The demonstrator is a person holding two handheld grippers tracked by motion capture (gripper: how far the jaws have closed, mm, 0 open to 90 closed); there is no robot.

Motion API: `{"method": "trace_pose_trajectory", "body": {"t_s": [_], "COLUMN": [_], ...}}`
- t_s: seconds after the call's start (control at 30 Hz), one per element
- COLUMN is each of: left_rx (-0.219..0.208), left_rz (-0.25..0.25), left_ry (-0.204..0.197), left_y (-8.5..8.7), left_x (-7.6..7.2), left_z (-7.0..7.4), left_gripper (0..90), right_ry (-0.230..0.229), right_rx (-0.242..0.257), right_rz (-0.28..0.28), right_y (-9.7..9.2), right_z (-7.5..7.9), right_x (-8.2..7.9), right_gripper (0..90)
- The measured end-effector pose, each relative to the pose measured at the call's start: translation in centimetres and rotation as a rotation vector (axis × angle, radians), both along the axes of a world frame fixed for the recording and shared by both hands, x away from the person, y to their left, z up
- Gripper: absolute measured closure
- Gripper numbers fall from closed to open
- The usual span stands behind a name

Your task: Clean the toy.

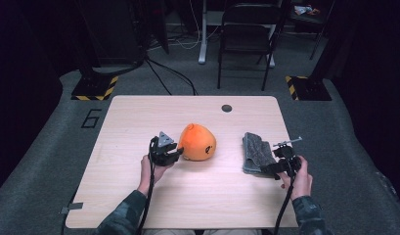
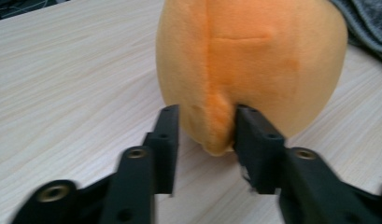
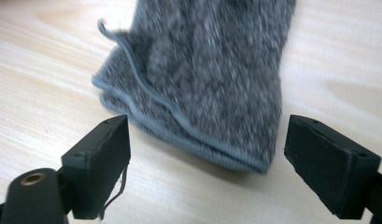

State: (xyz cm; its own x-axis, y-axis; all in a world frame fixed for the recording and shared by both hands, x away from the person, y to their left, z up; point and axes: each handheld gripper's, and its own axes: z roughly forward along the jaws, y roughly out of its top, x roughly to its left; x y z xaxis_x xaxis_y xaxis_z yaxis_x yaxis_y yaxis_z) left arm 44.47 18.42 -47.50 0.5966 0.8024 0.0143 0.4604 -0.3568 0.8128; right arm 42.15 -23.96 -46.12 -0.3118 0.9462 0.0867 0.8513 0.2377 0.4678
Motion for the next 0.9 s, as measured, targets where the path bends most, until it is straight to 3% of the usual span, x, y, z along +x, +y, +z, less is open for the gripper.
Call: {"method": "trace_pose_trajectory", "body": {"t_s": [0.2,0.33,0.53,0.67,0.7,0.77,0.8,0.9], "left_rx": [0.017,0.033,0.061,0.086,0.112,0.126,0.144,0.16], "left_rz": [0.02,0.022,0.046,0.066,0.081,0.091,0.094,0.12], "left_ry": [0.024,0.028,0.038,0.058,0.091,0.101,0.117,0.124], "left_y": [0.3,1.0,2.6,3.7,4.8,5.3,5.7,6.3], "left_x": [-0.2,-0.8,-1.9,-2.7,-3.2,-3.7,-4.0,-4.5], "left_z": [0.0,0.1,-0.1,-0.7,-1.3,-1.7,-1.9,-2.7], "left_gripper": [36.0,28.1,22.0,17.8,16.3,16.2,16.2,16.0], "right_ry": [0.003,0.012,0.024,0.061,0.072,0.096,0.079,0.099], "right_rx": [-0.001,0.002,-0.006,-0.002,-0.014,-0.011,-0.017,-0.024], "right_rz": [-0.003,-0.01,-0.027,-0.044,-0.044,-0.062,-0.054,-0.064], "right_y": [-0.8,-1.4,-2.0,-2.2,-2.3,-2.4,-2.5,-2.6], "right_z": [-0.4,-0.8,-1.6,-2.3,-2.9,-3.0,-3.2,-3.5], "right_x": [-1.0,-1.7,-2.6,-2.9,-2.9,-2.9,-2.9,-2.9], "right_gripper": [9.1,7.3,7.7,7.8,7.7,7.8,8.0,8.1]}}
